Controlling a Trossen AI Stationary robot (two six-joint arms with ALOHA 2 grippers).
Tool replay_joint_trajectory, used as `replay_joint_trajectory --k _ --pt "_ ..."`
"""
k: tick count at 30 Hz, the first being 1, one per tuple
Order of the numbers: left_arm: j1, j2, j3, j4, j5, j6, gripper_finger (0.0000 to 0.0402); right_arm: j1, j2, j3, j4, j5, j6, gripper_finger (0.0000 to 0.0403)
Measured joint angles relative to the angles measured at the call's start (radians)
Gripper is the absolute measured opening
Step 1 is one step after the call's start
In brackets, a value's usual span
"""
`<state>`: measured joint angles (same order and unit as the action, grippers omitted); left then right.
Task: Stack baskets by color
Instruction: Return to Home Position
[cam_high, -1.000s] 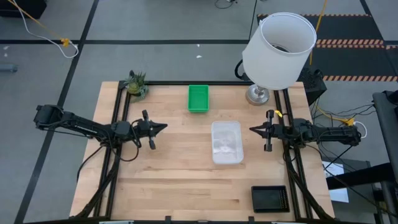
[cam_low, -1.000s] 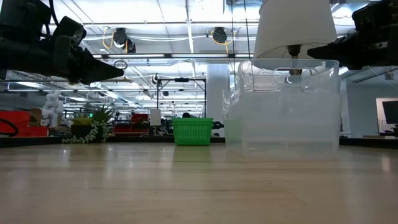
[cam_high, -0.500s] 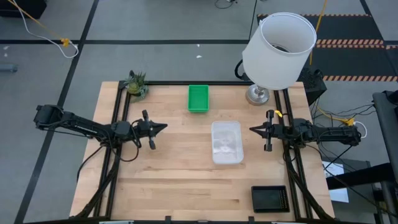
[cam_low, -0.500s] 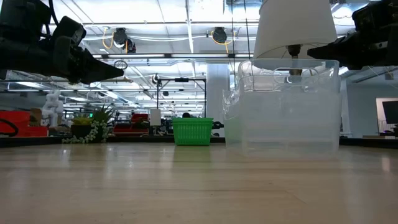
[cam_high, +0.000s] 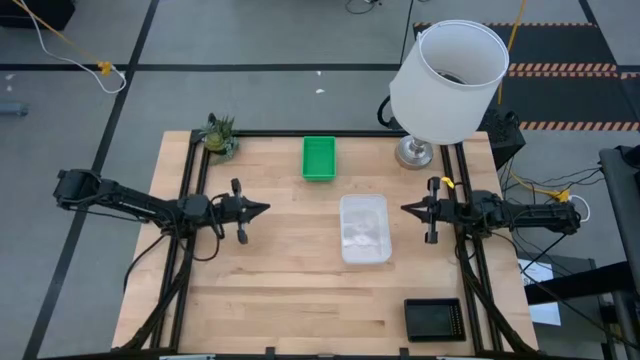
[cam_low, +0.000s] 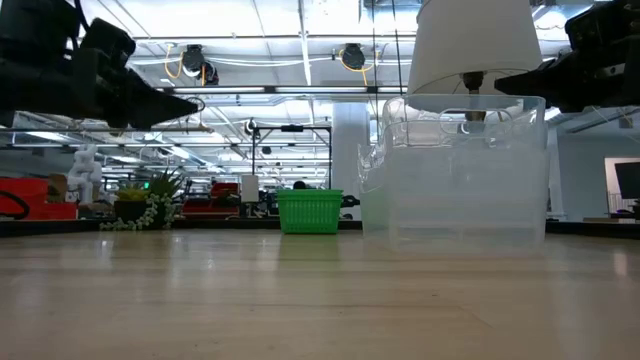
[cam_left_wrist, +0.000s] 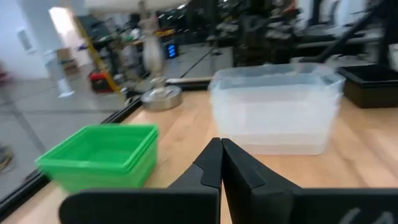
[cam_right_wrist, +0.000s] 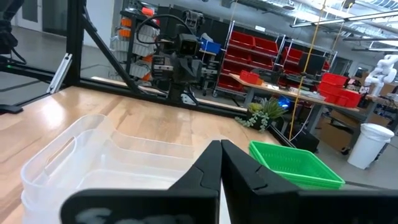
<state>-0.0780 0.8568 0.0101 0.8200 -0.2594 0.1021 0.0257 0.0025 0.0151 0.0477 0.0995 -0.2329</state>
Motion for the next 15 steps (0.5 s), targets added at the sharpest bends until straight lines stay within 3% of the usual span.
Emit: replay_joint_trajectory --k 6,15 --pt "0.008 -0.083 0.000 -0.027 0.033 0.000 0.0008 0.000 0.000 0.000 -0.009 0.000 0.000 0.0000" --pt "0.008 -0.260 0.000 -0.206 0.052 0.005 0.0006 0.000 0.000 0.000 -0.011 0.000 0.000 0.0000"
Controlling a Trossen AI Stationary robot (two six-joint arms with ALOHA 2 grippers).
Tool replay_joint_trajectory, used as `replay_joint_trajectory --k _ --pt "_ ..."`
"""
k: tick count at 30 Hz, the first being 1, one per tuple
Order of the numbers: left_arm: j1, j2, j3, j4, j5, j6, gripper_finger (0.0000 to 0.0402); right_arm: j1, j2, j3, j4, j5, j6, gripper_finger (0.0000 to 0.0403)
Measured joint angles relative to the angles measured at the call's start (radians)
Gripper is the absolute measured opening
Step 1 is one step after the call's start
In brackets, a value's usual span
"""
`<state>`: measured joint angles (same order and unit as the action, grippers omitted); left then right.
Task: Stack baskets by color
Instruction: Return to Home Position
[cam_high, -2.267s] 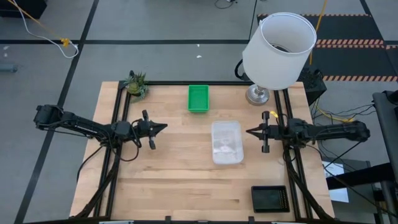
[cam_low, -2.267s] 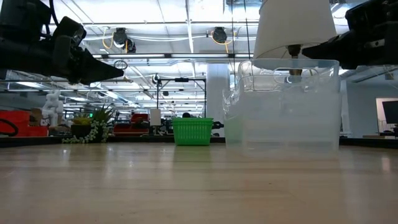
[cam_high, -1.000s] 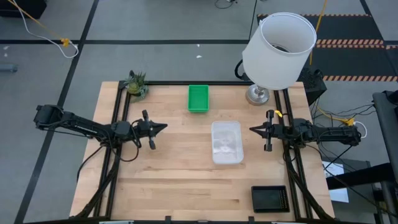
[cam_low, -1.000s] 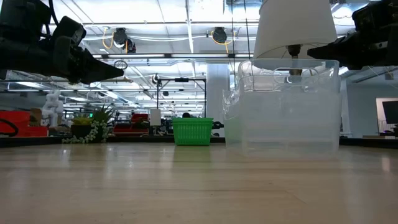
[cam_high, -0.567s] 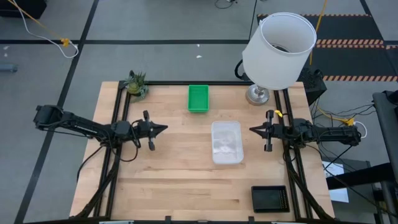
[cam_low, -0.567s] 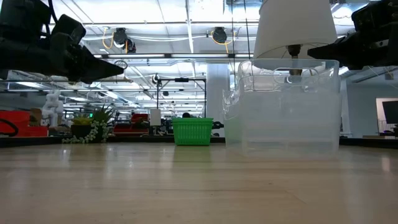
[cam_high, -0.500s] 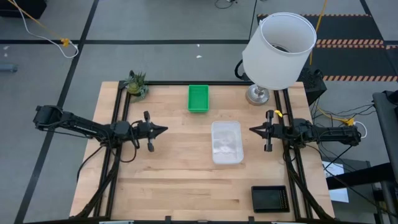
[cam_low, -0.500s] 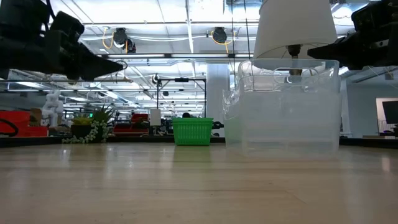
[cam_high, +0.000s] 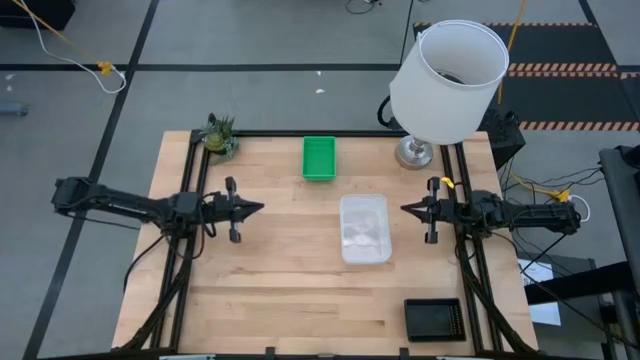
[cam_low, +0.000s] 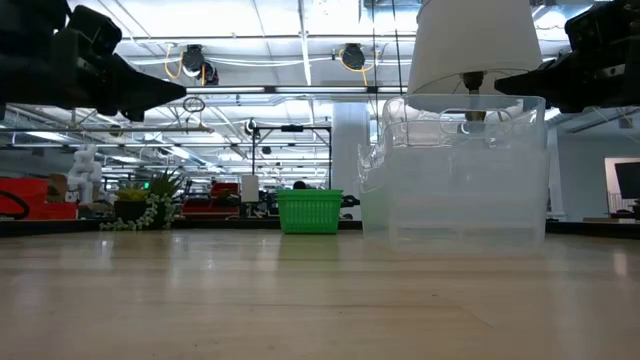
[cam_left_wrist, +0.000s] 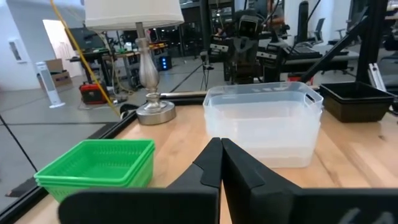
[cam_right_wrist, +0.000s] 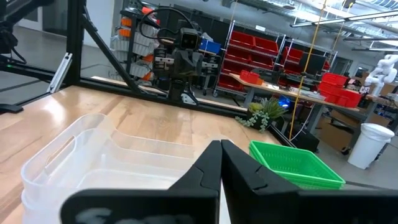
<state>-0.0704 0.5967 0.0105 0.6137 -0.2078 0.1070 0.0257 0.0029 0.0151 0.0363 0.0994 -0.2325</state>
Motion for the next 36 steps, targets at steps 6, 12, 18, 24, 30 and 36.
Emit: replay_joint_trajectory --k 6,12,18,24,30,36 --pt "0.000 -0.136 0.000 -0.129 0.022 0.018 0.0006 0.000 0.000 0.000 0.000 0.000 0.000 0.0000" --pt "0.000 -0.287 0.000 -0.234 0.060 0.041 0.0003 0.000 0.000 0.000 0.000 0.000 0.000 0.0000" --pt "0.000 -0.440 0.000 -0.344 0.095 0.085 0.0003 0.000 0.000 0.000 0.000 0.000 0.000 0.0000" --pt "0.000 -0.568 0.000 -0.414 0.131 0.094 0.0005 0.000 0.000 0.000 0.001 0.000 0.000 0.0000" --pt "0.000 -0.594 0.000 -0.464 0.133 0.094 0.0007 0.000 0.000 0.000 0.002 0.001 0.000 0.0000" --pt "0.000 -0.594 0.000 -0.545 0.132 0.089 0.0003 0.000 0.000 0.000 0.004 0.002 0.000 0.0000"
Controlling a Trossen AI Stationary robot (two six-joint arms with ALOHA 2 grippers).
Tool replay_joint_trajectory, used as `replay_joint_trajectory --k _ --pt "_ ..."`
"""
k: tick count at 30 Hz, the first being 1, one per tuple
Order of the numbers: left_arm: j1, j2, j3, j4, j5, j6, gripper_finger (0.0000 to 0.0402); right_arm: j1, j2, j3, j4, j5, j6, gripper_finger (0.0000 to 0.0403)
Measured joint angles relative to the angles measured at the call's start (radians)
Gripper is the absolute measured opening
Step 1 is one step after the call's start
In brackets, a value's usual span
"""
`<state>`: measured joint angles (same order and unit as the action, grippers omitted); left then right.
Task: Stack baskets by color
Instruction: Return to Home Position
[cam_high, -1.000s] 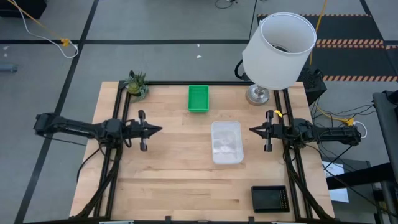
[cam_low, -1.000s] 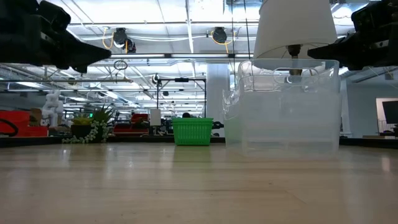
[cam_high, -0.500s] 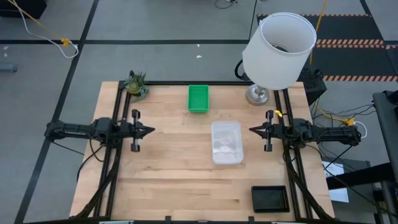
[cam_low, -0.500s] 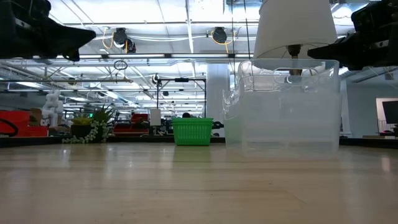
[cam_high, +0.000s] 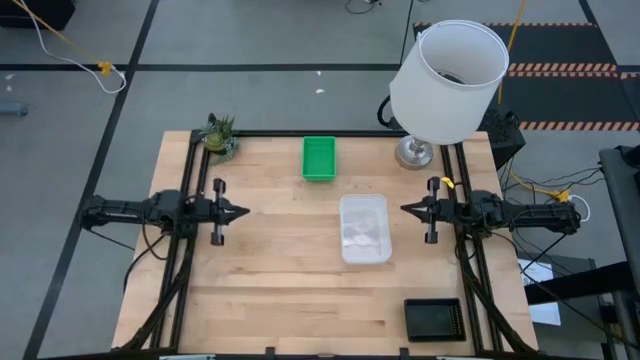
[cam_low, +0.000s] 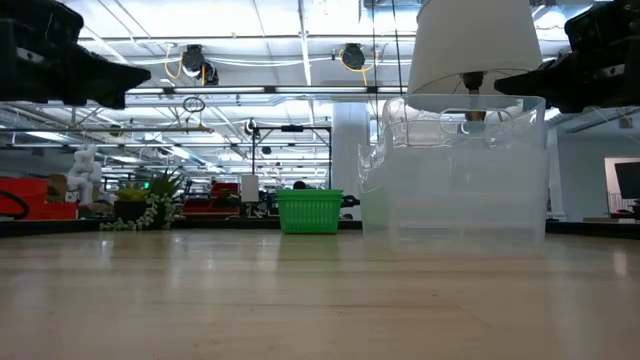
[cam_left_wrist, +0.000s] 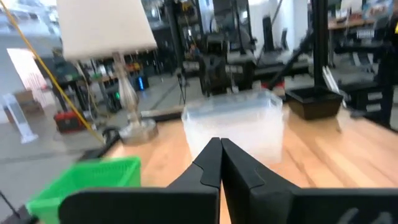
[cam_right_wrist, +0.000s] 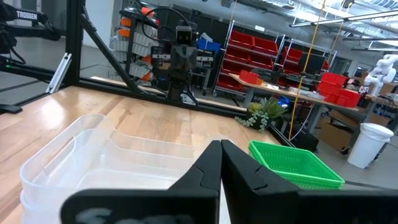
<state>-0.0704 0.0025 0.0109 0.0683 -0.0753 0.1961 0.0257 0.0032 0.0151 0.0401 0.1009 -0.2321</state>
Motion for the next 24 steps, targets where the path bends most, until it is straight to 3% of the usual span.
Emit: replay_joint_trajectory --k 24 --pt "0.000 0.000 0.000 -0.035 -0.004 0.031 0.0017 0.000 0.000 0.000 0.001 0.002 0.000 0.0000"
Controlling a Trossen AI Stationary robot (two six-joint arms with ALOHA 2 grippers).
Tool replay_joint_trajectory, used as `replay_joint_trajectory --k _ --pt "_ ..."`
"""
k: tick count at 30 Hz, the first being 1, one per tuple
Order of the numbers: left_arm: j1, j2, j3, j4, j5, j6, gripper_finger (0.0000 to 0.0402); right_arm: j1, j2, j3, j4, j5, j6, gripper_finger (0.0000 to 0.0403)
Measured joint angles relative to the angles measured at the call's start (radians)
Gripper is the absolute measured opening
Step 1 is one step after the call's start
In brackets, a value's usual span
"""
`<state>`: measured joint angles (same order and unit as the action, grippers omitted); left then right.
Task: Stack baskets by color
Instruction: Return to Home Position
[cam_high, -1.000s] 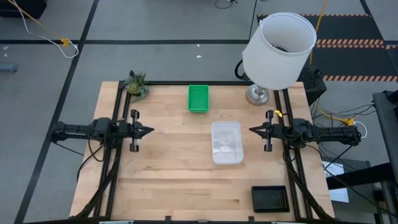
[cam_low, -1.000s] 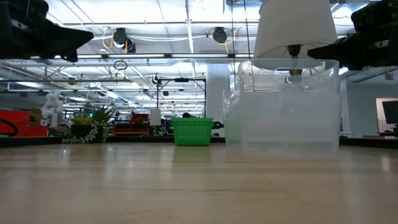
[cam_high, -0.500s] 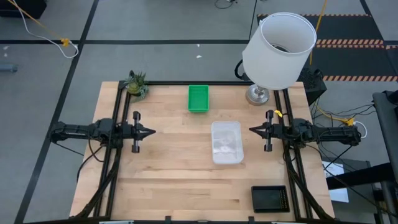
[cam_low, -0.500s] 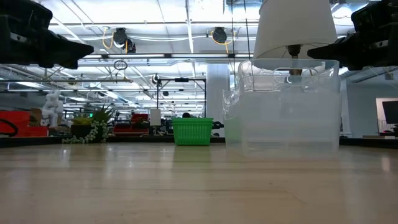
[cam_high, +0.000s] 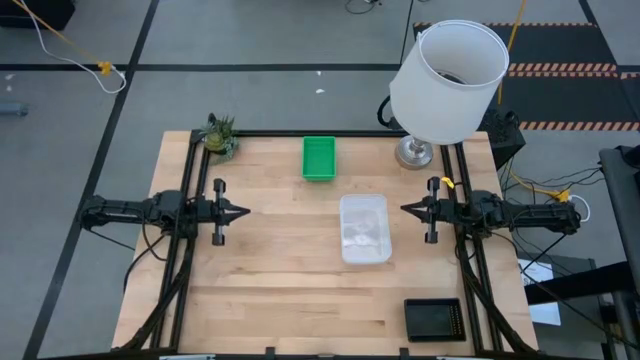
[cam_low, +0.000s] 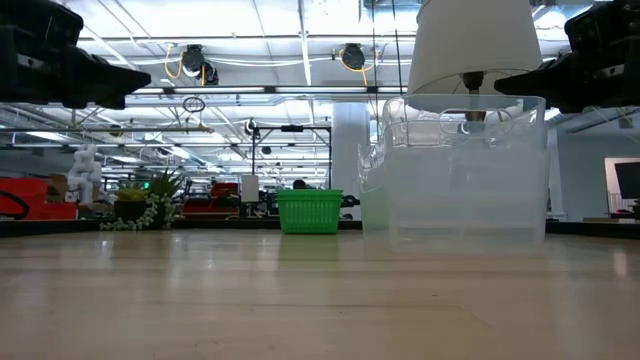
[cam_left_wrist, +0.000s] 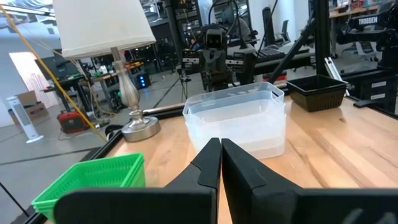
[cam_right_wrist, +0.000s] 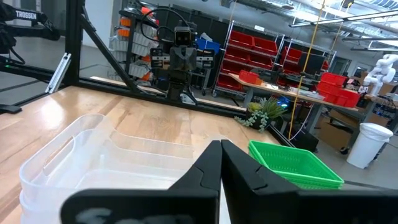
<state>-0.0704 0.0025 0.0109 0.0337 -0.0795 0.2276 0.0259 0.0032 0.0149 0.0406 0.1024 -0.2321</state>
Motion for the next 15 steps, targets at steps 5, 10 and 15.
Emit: replay_joint_trajectory --k 5,10,15 --pt "0.000 0.000 -0.001 0.017 -0.003 0.000 0.0017 0.000 0.000 0.000 0.000 0.000 0.000 0.0000" --pt "0.000 0.000 -0.001 0.019 -0.003 0.000 0.0017 0.000 0.000 0.000 0.000 0.000 0.000 0.0000" --pt "0.000 0.000 -0.001 0.020 -0.003 0.000 0.0017 0.000 0.000 0.000 0.000 0.000 0.000 0.0000"
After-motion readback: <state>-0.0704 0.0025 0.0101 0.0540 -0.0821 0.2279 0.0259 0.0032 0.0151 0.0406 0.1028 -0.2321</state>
